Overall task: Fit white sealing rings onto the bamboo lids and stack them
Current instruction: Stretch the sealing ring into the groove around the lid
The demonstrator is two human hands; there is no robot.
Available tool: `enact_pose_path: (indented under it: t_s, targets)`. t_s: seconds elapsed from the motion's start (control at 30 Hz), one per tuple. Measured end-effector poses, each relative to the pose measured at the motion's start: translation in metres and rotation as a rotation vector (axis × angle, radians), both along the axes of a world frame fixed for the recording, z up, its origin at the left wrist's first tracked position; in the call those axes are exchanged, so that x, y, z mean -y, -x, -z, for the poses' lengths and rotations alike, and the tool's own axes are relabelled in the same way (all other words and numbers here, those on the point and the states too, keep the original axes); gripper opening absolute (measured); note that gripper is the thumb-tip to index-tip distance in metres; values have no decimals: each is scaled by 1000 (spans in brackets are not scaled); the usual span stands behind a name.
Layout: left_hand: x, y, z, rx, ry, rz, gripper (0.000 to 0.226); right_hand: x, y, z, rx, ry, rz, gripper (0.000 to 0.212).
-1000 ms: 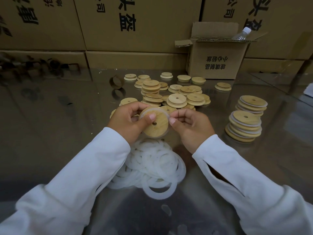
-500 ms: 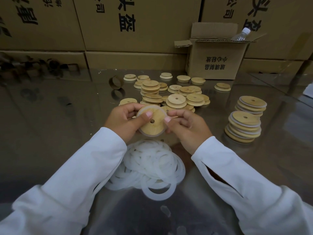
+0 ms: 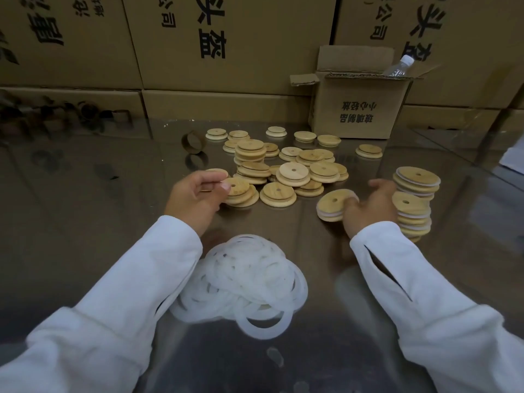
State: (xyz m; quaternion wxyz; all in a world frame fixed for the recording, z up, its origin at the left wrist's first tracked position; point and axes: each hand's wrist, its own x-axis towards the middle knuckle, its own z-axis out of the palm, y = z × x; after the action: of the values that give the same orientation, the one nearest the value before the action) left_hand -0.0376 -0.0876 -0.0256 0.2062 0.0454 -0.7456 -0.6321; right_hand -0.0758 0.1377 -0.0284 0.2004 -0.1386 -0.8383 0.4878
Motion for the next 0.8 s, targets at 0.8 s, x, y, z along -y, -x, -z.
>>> enact_pose_path:
  t_s: [0.8]
  targets:
    - [11, 40, 23, 9, 670, -59, 39, 38, -31, 10, -261, -506, -729, 2]
